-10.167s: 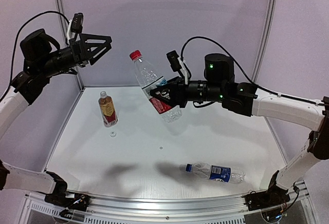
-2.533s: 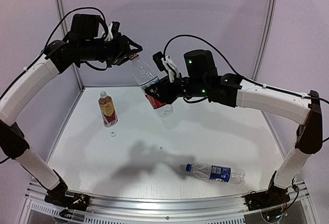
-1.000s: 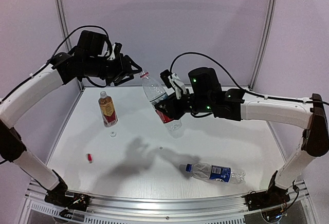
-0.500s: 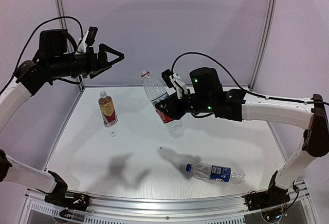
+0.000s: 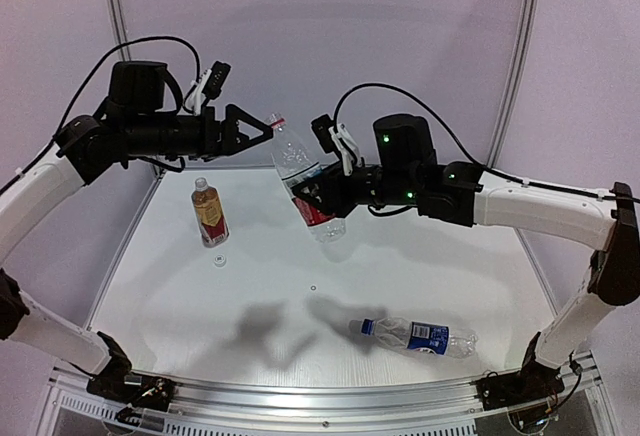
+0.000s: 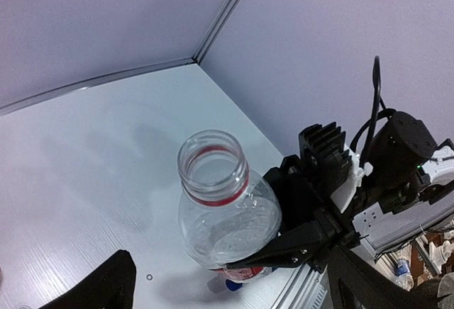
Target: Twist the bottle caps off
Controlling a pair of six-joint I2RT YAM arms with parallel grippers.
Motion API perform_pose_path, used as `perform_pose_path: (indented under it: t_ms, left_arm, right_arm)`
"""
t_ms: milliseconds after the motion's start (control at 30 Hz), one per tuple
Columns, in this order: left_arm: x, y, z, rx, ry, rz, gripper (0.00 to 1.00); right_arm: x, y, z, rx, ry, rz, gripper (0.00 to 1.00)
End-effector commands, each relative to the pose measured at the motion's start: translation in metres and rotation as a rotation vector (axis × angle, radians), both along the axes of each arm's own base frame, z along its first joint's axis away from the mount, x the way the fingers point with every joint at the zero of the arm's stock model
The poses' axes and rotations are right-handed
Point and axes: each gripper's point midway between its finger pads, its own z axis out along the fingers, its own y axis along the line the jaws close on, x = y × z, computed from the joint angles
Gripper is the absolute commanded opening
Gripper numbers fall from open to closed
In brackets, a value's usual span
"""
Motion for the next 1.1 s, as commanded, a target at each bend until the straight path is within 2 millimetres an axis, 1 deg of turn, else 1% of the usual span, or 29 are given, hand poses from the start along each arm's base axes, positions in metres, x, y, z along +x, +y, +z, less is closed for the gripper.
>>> perform_pose_path:
  t_ms: [0, 67, 133, 200, 267, 333, 367, 433, 533, 600, 667, 767, 867, 1000, 1067]
  left_arm:
    - [0.002, -0.014, 0.014, -0.016, -0.050, -0.024, 0.88]
    - [0.009, -0.022, 0.013, -0.009, -0.047, -0.020, 0.85]
    - [0.018, -0.026, 0.012, 0.002, -0.046, 0.011, 0.81]
    - [0.027, -0.025, 0.013, -0.001, -0.048, 0.056, 0.75]
    - [0.032, -0.026, 0.016, -0.010, -0.054, 0.072, 0.68]
    - [0.033, -0.029, 0.017, -0.013, -0.052, 0.062, 0.55]
    - [0.034, -0.031, 0.015, -0.008, -0.045, 0.057, 0.45]
    - [0.034, -0.034, 0.011, -0.001, -0.033, 0.052, 0.31]
    - [0.034, -0.034, 0.007, 0.003, -0.029, 0.060, 0.14]
    - [0.034, -0.033, 0.005, 0.003, -0.028, 0.064, 0.07]
    - [0.033, -0.032, 0.005, 0.002, -0.028, 0.068, 0.05]
    - [0.033, -0.029, 0.005, 0.009, -0.034, 0.080, 0.04]
    - [0.035, -0.026, 0.003, 0.027, -0.045, 0.094, 0.03]
    - [0.038, -0.019, -0.005, 0.060, -0.052, 0.118, 0.03]
    - [0.041, -0.015, -0.012, 0.077, -0.051, 0.133, 0.03]
  right_arm:
    - [-0.010, 0.002, 0.026, 0.072, -0.003, 0.053, 0.38]
    - [-0.014, 0.004, 0.027, 0.083, 0.002, 0.078, 0.38]
    - [-0.017, 0.004, 0.027, 0.088, 0.007, 0.092, 0.38]
    - [-0.018, 0.004, 0.026, 0.088, 0.011, 0.093, 0.38]
    - [-0.018, 0.003, 0.025, 0.085, 0.012, 0.093, 0.38]
    - [-0.018, 0.003, 0.025, 0.083, 0.011, 0.093, 0.38]
    - [-0.018, 0.003, 0.025, 0.081, 0.010, 0.093, 0.38]
    - [-0.018, 0.002, 0.024, 0.077, 0.010, 0.091, 0.38]
    - [-0.018, 0.001, 0.023, 0.072, 0.009, 0.090, 0.38]
    - [-0.018, 0.001, 0.021, 0.067, 0.011, 0.088, 0.41]
    - [-0.017, 0.001, 0.019, 0.061, 0.015, 0.082, 0.49]
    - [-0.015, 0.000, 0.015, 0.043, 0.025, 0.067, 0.64]
    - [-0.014, -0.006, 0.011, 0.025, 0.030, 0.041, 0.80]
    - [-0.016, -0.018, 0.009, -0.002, 0.018, 0.017, 0.94]
    - [-0.019, -0.026, 0.004, -0.031, 0.014, 0.006, 0.95]
